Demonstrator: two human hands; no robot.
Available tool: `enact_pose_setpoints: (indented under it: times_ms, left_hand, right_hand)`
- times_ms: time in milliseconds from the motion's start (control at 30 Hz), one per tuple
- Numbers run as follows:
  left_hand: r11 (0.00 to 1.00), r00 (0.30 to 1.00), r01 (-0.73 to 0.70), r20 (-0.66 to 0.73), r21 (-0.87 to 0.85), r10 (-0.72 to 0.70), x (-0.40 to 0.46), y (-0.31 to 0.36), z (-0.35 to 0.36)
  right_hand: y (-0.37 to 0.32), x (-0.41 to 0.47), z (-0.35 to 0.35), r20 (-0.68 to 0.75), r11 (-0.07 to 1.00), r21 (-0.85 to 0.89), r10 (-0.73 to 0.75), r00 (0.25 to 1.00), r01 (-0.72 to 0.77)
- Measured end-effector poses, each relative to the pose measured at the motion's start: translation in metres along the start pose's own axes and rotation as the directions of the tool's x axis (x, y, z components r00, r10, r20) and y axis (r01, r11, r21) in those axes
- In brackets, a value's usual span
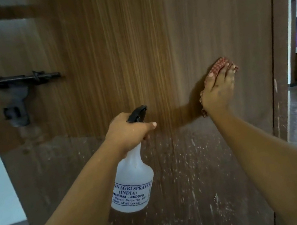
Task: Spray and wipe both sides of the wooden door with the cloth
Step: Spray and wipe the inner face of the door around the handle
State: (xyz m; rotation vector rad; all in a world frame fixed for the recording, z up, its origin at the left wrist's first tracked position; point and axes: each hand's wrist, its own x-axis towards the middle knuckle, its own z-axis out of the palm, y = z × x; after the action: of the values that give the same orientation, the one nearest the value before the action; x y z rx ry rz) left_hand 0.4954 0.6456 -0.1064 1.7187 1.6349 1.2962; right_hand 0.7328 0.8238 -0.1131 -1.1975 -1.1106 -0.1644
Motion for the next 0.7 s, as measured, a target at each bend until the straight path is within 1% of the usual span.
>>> enact_pose_setpoints:
  times_ms: [33, 100, 167, 200, 233, 267, 300, 333, 367, 400, 433, 467, 500, 533, 567, 600, 633, 667, 700]
  left_hand:
    - [0.999, 0.999, 0.001, 0.048, 0.033, -0.003, -0.003, -0.003, -0.003]
    - [0.999, 0.996, 0.009, 0.09, 0.048, -0.013, -0.007, -0.012, -0.009]
    - [0.997, 0.994, 0.056, 0.096, -0.045, -0.052, -0.012, -0.023, -0.018]
    - [0.992, 0.993, 0.083, 0.095, -0.098, -0.074, -0.014, -0.027, -0.021]
    - [0.985, 0.992, 0.103, 0.089, -0.139, -0.091, -0.016, -0.031, -0.026]
    - [0.981, 0.992, 0.11, 0.082, -0.159, -0.097, -0.017, -0.032, -0.028]
    - [0.98, 0.993, 0.106, 0.073, -0.168, -0.095, -0.019, -0.033, -0.031]
    - [0.98, 0.995, 0.092, 0.059, -0.175, -0.082, -0.019, -0.032, -0.033]
    - [0.981, 0.997, 0.074, 0.042, -0.177, -0.068, -0.019, -0.031, -0.036]
    - [0.983, 0.998, 0.058, 0.026, -0.172, -0.054, -0.02, -0.029, -0.038]
    - [0.986, 0.999, 0.043, 0.008, -0.163, -0.042, -0.019, -0.029, -0.04]
    - [0.989, 0.999, 0.031, -0.005, -0.145, -0.032, -0.018, -0.029, -0.045]
    - [0.991, 1.0, 0.026, -0.011, -0.129, -0.028, -0.017, -0.03, -0.048]
    - [0.992, 0.999, 0.028, -0.011, -0.122, -0.03, -0.017, -0.032, -0.05]
    - [0.992, 0.999, 0.03, -0.01, -0.124, -0.032, -0.016, -0.034, -0.053]
    - [0.991, 0.999, 0.032, -0.01, -0.128, -0.033, -0.017, -0.035, -0.055]
    - [0.991, 0.999, 0.035, -0.011, -0.127, -0.037, -0.019, -0.036, -0.057]
    - [0.991, 0.999, 0.041, -0.008, -0.124, -0.042, -0.02, -0.036, -0.058]
    - [0.991, 0.999, 0.051, -0.004, -0.124, -0.052, -0.022, -0.036, -0.058]
  right_hand:
    - [-0.006, -0.013, 0.005, 0.001, 0.999, 0.003, -0.042, 0.999, 0.042]
    - [-0.026, -0.036, 0.014, 0.025, 0.998, 0.019, -0.058, 0.998, 0.057]
    - [-0.053, -0.065, 0.023, 0.014, 0.997, 0.076, -0.027, 1.0, 0.026]
    - [-0.064, -0.084, 0.029, -0.004, 0.995, 0.091, -0.046, 0.999, 0.046]
    - [-0.075, -0.107, 0.036, -0.003, 0.991, 0.086, -0.104, 0.995, 0.104]
    - [-0.082, -0.127, 0.042, 0.016, 0.975, 0.085, -0.208, 0.978, 0.206]
    - [-0.085, -0.145, 0.046, 0.075, 0.925, 0.09, -0.376, 0.924, 0.369]
    - [-0.084, -0.156, 0.048, 0.147, 0.808, 0.105, -0.589, 0.795, 0.579]
    - [-0.078, -0.155, 0.047, 0.208, 0.615, 0.122, -0.784, 0.585, 0.779]
    - [-0.069, -0.143, 0.041, 0.245, 0.393, 0.126, -0.902, 0.355, 0.911]
    - [-0.056, -0.122, 0.035, 0.273, 0.223, 0.116, -0.944, 0.185, 0.968]
    - [-0.044, -0.099, 0.03, 0.299, 0.172, 0.091, -0.944, 0.138, 0.981]
    - [-0.03, -0.077, 0.025, 0.307, 0.241, 0.059, -0.928, 0.212, 0.969]
    - [-0.016, -0.057, 0.02, 0.269, 0.396, 0.019, -0.886, 0.377, 0.918]
    - [-0.003, -0.041, 0.016, 0.199, 0.593, -0.012, -0.788, 0.583, 0.805]
    - [0.004, -0.031, 0.011, 0.124, 0.776, -0.007, -0.625, 0.77, 0.631]
    - [0.001, -0.026, 0.008, 0.053, 0.905, 0.034, -0.425, 0.904, 0.424]
    - [-0.008, -0.023, 0.009, -0.002, 0.977, 0.085, -0.196, 0.981, 0.195]
    - [-0.021, -0.024, 0.012, -0.027, 0.989, 0.145, 0.04, 0.999, -0.035]
